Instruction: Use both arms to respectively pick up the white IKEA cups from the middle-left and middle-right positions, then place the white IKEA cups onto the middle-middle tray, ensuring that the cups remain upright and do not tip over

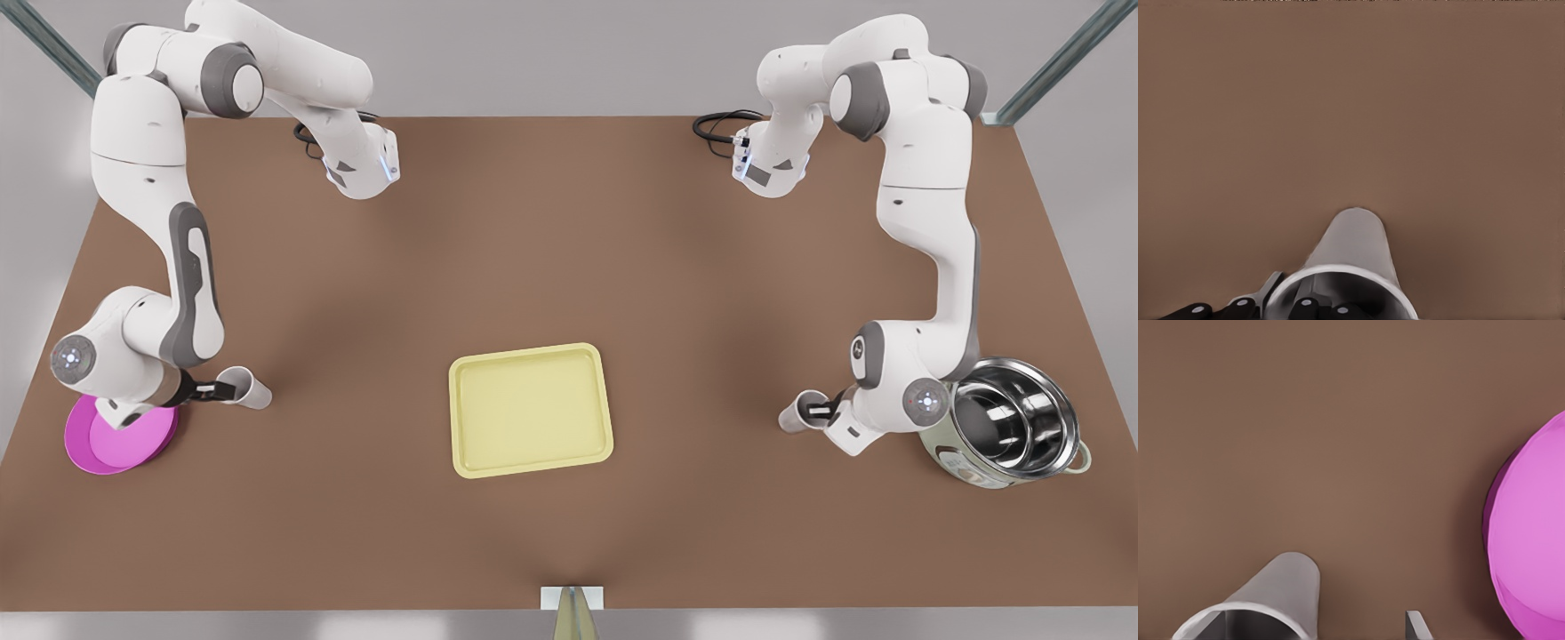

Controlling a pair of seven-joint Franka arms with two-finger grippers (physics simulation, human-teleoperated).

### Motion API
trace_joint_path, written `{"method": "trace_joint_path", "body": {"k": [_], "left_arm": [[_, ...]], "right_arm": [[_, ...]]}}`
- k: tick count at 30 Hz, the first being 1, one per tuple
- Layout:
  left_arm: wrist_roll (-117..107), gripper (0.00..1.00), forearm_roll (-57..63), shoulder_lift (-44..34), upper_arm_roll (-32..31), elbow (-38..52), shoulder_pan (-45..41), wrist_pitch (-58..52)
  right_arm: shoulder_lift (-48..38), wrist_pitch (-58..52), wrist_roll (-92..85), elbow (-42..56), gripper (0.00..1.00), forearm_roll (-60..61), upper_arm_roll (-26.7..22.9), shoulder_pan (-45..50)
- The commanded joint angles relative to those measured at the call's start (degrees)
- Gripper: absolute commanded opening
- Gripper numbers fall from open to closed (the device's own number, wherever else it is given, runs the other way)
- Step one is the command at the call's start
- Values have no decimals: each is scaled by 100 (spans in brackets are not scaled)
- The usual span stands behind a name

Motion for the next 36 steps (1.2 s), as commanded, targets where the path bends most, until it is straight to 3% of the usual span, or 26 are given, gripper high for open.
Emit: {"method": "trace_joint_path", "body": {"k": [1,2,8,9,12,13,14,16,17,20,27,29,31,34,36], "left_arm": [[-398,26,-73,-6,-30,5,-21,38],[-390,21,-73,-24,-30,23,-30,21],[-1662,21,-73,-323,-258,426,-267,-311],[-2206,21,-91,-130,-617,997,-276,-813],[-4238,21,-38,222,-2095,1306,-442,-867],[-4625,21,6,406,-2086,1534,-856,-867],[-4845,21,-3,583,-2104,1815,-979,-858],[-5759,21,24,916,-2086,2114,-1577,-428],[-5830,21,76,1005,-2078,2211,-1656,-419],[-6313,21,437,1224,-2051,2264,-1902,179],[-6551,21,437,1637,-2025,2545,-2157,276],[-6551,21,437,1673,-2025,2545,-2157,276],[-6551,29,525,1716,-2025,2537,-2175,276],[-6551,32,551,1717,-2025,2537,-2183,276],[-6551,56,551,1717,-2025,2537,-2175,276]], "right_arm": [[-86,192,-452,-151,100,98,-1,-1],[-174,192,-452,-266,100,124,-1,-1],[-183,210,-496,-495,100,124,-1,-124],[-148,236,-496,-495,100,124,-1,-124],[-60,359,-496,-504,100,186,-1,-124],[-34,368,-496,-504,100,186,-1,-124],[-16,394,-496,-504,96,186,-1,-124],[45,500,-681,-504,72,177,-1,-124],[54,517,-725,-504,64,177,-1,-124],[63,517,-742,-504,55,177,8,-115],[45,456,-874,-442,22,168,35,-89],[28,438,-883,-433,21,168,61,-89],[-104,245,-918,-389,21,168,245,-71],[-315,-115,-1129,-284,21,168,816,-71],[-394,-537,-1129,-56,21,159,1220,25]]}}
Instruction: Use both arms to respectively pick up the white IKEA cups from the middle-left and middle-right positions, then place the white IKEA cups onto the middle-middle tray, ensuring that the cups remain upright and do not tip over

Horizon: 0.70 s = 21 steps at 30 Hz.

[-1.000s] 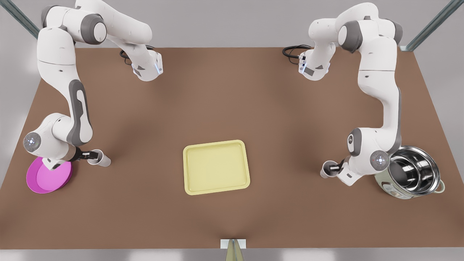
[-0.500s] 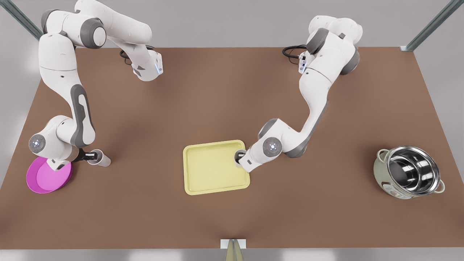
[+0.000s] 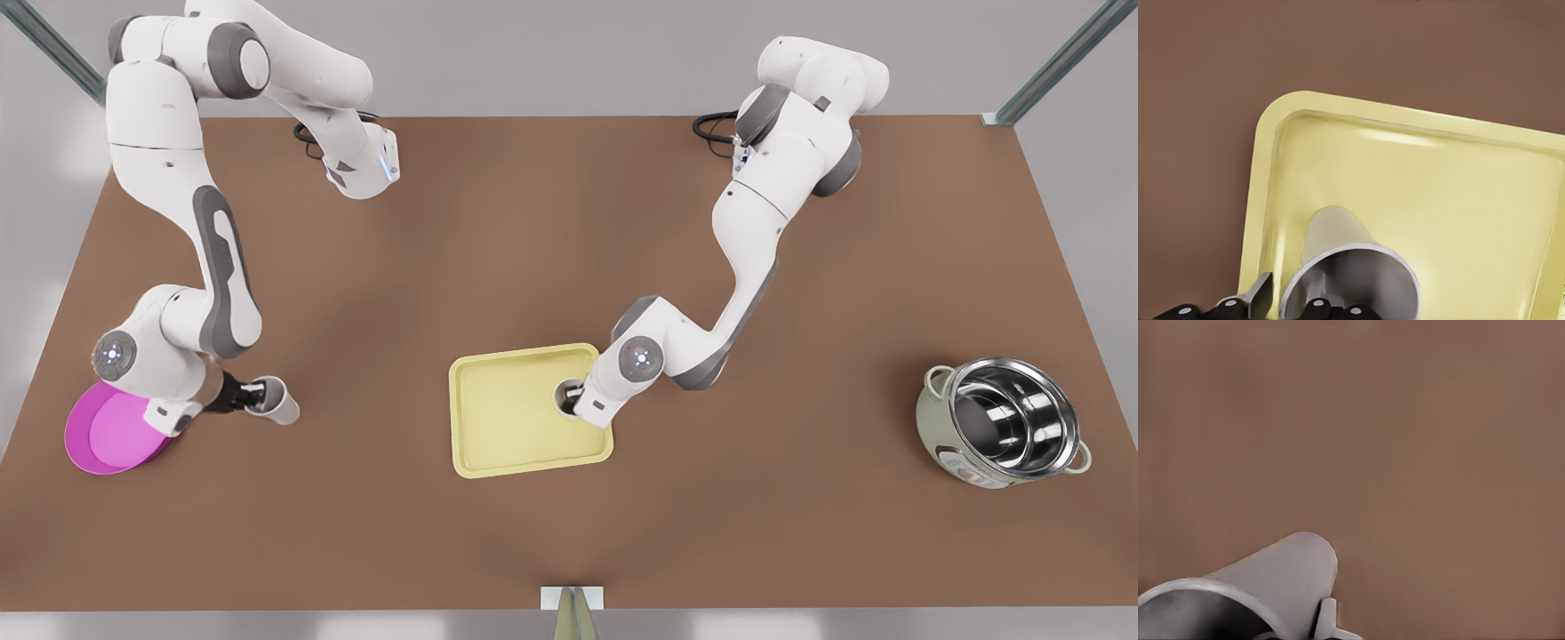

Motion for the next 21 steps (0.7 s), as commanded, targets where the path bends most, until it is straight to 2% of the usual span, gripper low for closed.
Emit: {"method": "trace_joint_path", "body": {"k": [1,2,4,8,10,12,14,16,17,18,19,21], "left_arm": [[-1573,90,72,-24,-2,4,2,22],[-1591,100,125,-41,-2,4,19,-13],[-1608,100,116,-164,-11,4,37,-92],[-1608,100,160,-586,-28,73,90,-1182],[-1468,100,99,-823,-72,697,441,-2710],[131,100,99,-1438,-230,856,1355,-4345],[1484,100,239,-1773,-213,856,2076,-4900],[2241,100,697,-2001,-195,1023,2278,-5444],[3329,100,679,-2369,6,1024,2235,-5621],[4639,100,539,-3371,1139,-310,1585,-5016],[4781,100,284,-4101,1290,-1165,1514,-4724],[4755,100,222,-4164,1299,-1148,1408,-4751]], "right_arm": [[-35,-716,-311,150,21,-22,199,241],[-35,-716,-250,159,21,4,225,513],[123,-708,93,300,21,320,234,1172],[369,-602,1174,643,21,575,234,2087],[378,-585,1657,748,21,575,234,2412],[475,-189,2141,783,21,575,234,2658],[545,-171,2607,889,21,566,234,2851],[765,-171,2915,1073,21,575,234,2904],[791,-171,2923,1117,21,575,234,2896],[809,-171,2993,1170,21,575,234,2896],[975,-171,3099,1354,21,566,234,2904],[1256,-171,3222,1636,21,575,234,2904]]}}
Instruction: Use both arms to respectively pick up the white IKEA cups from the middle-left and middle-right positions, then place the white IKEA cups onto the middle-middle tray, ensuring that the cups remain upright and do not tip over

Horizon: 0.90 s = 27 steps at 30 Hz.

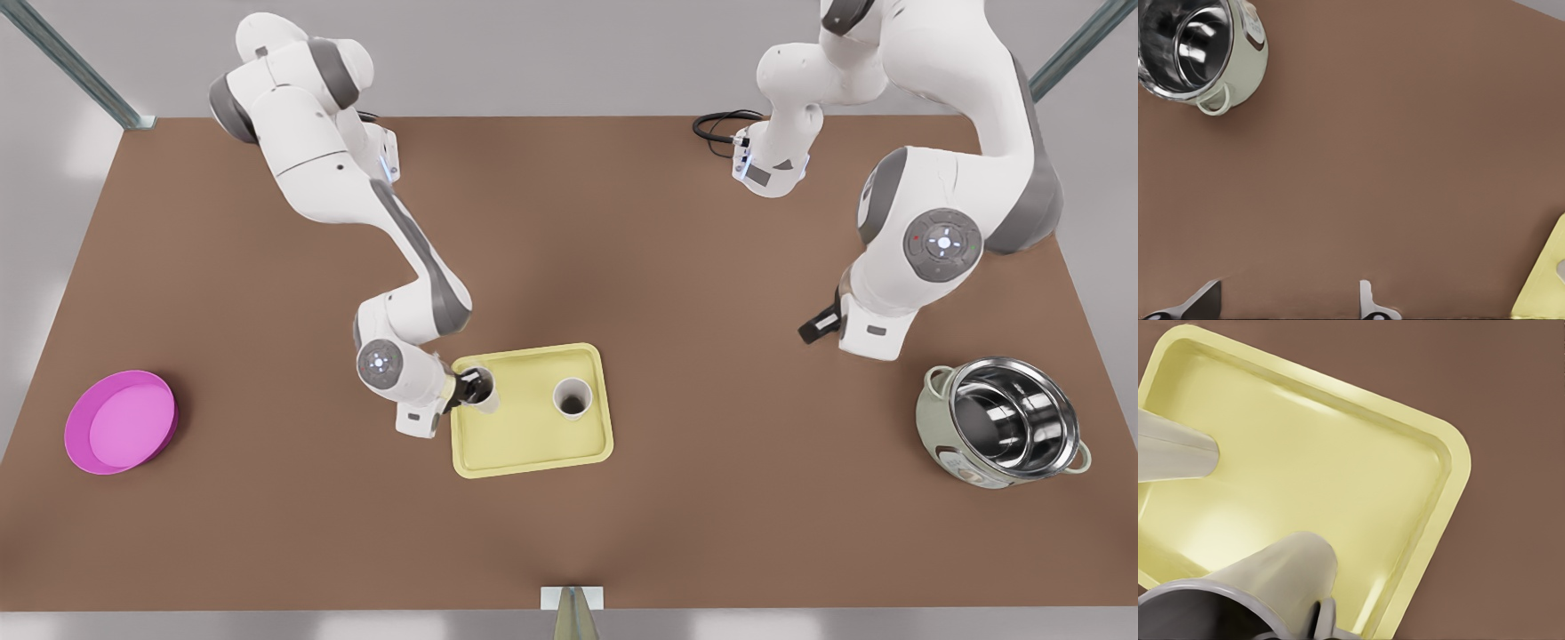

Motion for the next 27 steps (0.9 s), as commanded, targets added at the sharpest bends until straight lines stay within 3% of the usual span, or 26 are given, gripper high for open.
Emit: {"method": "trace_joint_path", "body": {"k": [1,4,6,7,8,9,11,12,18,23,25,27], "left_arm": [[3697,100,-183,-142,142,-59,-43,-384],[3706,100,-200,227,134,513,-8,-708],[3697,100,-253,280,125,513,-8,-691],[3697,100,-253,280,125,513,-8,-682],[3697,100,-253,280,125,513,-8,-682],[3697,100,-253,280,125,513,-8,-682],[3697,100,-253,280,125,513,-8,-682],[3706,100,-253,280,125,513,-8,-682],[3697,100,-253,280,125,513,-8,-682],[3706,100,-253,323,134,513,9,-647],[3706,100,-253,323,142,513,18,-647],[3706,100,-253,323,142,513,27,-647]], "right_arm": [[171,59,1768,161,21,-3,-6,2],[294,59,1760,187,21,-12,-7,-7],[303,59,1760,161,38,-21,-7,2],[338,59,1760,161,38,-30,2,2],[356,59,1742,161,46,-30,-7,2],[382,59,1742,161,68,-30,-7,2],[382,68,1742,152,97,-21,-7,-7],[382,68,1733,152,100,-39,-7,-7],[154,-151,1663,73,100,-21,2,-34],[-708,-1856,1742,73,100,-12,-15,-245],[-638,-2928,1707,82,100,-100,-77,-867],[-435,-3114,1619,187,100,-1180,-200,-1651]]}}
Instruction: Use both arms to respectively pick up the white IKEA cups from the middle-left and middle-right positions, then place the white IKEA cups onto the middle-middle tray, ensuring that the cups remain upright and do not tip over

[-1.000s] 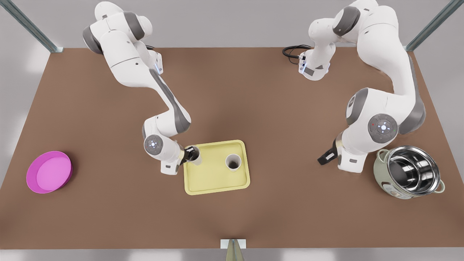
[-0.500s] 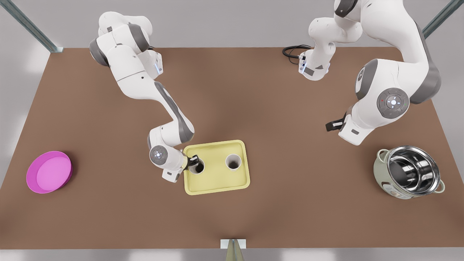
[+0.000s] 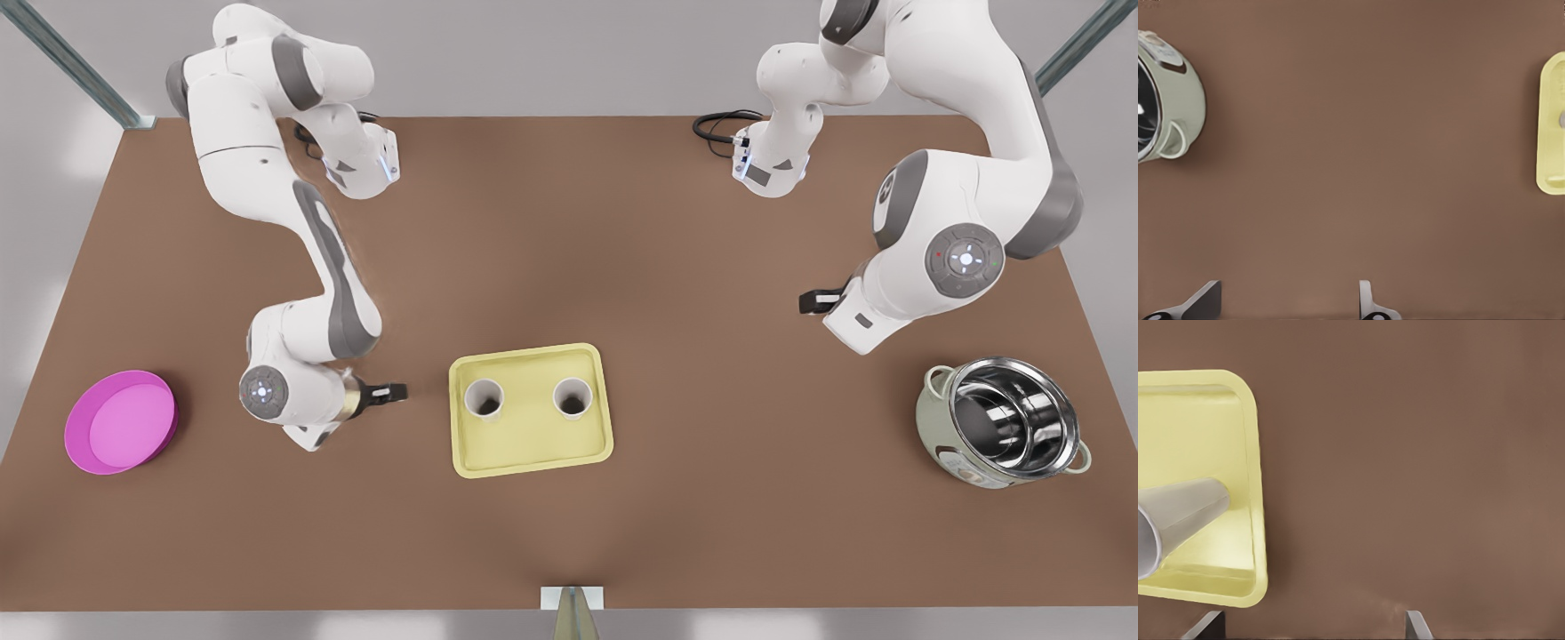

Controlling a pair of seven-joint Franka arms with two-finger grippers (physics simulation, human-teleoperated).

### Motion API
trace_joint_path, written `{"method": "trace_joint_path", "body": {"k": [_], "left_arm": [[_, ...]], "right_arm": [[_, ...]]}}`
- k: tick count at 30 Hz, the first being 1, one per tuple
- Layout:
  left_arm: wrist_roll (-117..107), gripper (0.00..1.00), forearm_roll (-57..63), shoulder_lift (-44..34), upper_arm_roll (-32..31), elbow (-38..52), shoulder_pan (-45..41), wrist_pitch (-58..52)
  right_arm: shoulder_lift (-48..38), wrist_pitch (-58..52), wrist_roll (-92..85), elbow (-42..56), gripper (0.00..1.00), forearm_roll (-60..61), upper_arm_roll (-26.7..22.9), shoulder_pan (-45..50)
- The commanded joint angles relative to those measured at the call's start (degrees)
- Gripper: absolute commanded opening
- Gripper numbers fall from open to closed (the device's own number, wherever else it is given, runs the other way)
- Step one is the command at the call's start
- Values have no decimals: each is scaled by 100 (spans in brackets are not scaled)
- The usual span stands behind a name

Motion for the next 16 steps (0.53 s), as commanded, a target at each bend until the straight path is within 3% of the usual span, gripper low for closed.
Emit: {"method": "trace_joint_path", "body": {"k": [1,3,5,8,11,16], "left_arm": [[832,100,3,0,-1,2,6,-4],[832,100,3,0,-1,2,6,-4],[832,100,3,0,-1,2,6,-4],[832,100,-32,0,-1,20,6,-13],[832,100,-67,0,-1,20,59,-4],[832,100,-225,9,-27,11,41,-13]], "right_arm": [[30,-1248,274,279,100,-1268,-62,-282],[-347,-1379,274,851,100,-1383,-63,-387],[-1314,-1757,335,737,100,-1392,-62,-282],[-2088,-2109,300,710,100,-1374,-36,-299],[-2615,-2118,283,306,100,-1313,-10,-449],[-2668,-2171,274,262,100,-1295,-19,-449]]}}
